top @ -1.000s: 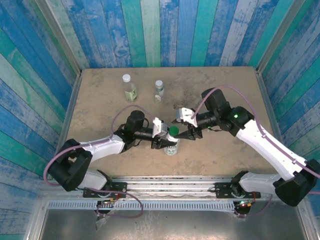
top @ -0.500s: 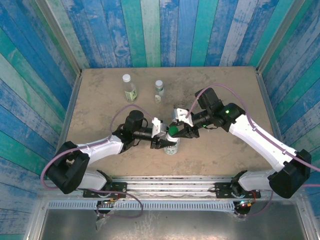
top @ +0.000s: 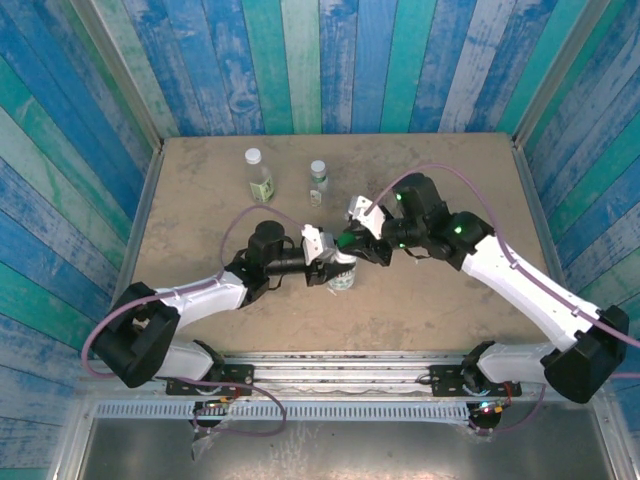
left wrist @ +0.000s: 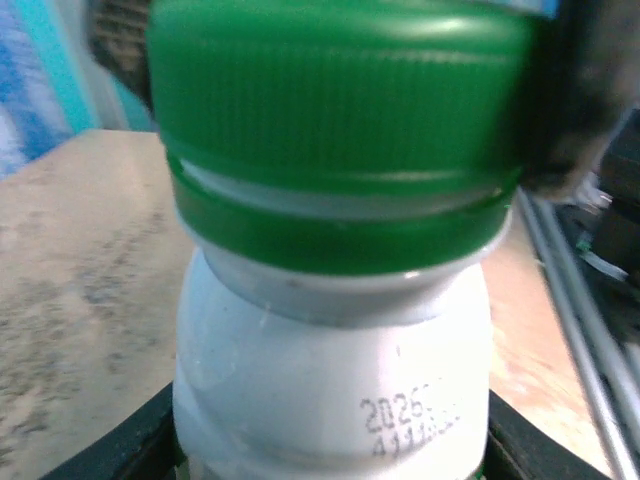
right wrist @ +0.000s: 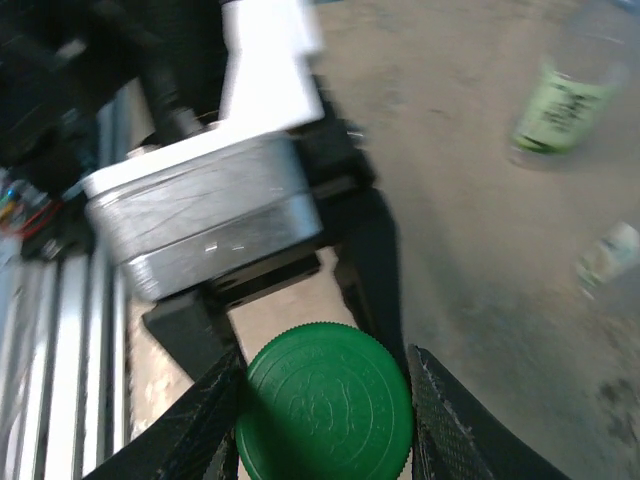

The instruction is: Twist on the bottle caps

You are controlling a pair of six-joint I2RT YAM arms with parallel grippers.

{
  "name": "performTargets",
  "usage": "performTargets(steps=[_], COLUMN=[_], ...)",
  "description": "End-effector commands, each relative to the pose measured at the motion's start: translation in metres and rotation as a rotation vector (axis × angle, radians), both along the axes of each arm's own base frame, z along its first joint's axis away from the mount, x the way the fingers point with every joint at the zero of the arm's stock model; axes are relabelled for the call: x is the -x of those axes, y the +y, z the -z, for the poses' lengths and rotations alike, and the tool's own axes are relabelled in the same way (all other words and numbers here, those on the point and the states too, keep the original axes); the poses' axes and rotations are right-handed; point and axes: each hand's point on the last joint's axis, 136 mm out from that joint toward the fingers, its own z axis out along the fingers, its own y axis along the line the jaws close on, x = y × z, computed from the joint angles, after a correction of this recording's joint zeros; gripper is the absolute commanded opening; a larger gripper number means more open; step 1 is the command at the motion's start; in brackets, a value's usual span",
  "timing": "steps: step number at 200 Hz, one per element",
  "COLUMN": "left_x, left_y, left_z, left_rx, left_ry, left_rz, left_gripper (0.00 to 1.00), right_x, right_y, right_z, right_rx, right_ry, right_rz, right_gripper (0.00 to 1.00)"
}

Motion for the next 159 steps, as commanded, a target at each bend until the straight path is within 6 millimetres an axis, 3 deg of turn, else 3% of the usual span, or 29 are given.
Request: performTargets(steps=[1, 15, 34, 65, 92, 119, 145, 159], left_x=[-0.036, -0.044, -0.047, -0.040, -0.032, -0.025, -0.009, 0.004], left_y=[0.009, 0.011, 0.010, 0.007, 0.007, 0.006, 0.002, -0.001], left_z=[-0.047, -0.046, -0.041, -0.035, -0.028, -0.023, -0.023, -0.027], left_rx=[0.122, 0.126, 0.110, 0.089, 0.066, 0.065, 0.071, 0.083], left_ry=[-0.123, -0.123, -0.123, -0.125, -0.130, -0.131, -0.132, -0.125], left_rz=[-0.205, -0.248, -0.251, -0.205, -0.167, -0.136, -0.047, 0.029], left_gripper=[0.55, 0.54, 0.54, 0.54, 0.54, 0.54, 0.55, 0.56], right_x=[-0.051, -0.060, -0.056, -0.050, -0.041, -0.026, -0.010, 0.013], right_y=[-0.038, -0.054, -0.055, -0.037, -0.020, -0.015, -0.023, -0.021], right_z=[0.007, 0.013, 0.020, 0.017, -0.010, -0.037, -0.049, -0.056], right_rx=[-0.031, -0.073, -0.094, -0.111, -0.152, -0.197, -0.190, -0.207], right_ry=[0.064, 0.128, 0.196, 0.233, 0.153, 0.028, -0.097, -0.143], right_rz=[0.518, 0.740, 0.812, 0.721, 0.539, 0.383, 0.275, 0.121], right_gripper=[0.21, 0.17, 0.18, 0.27, 0.51, 0.66, 0.73, 0.71])
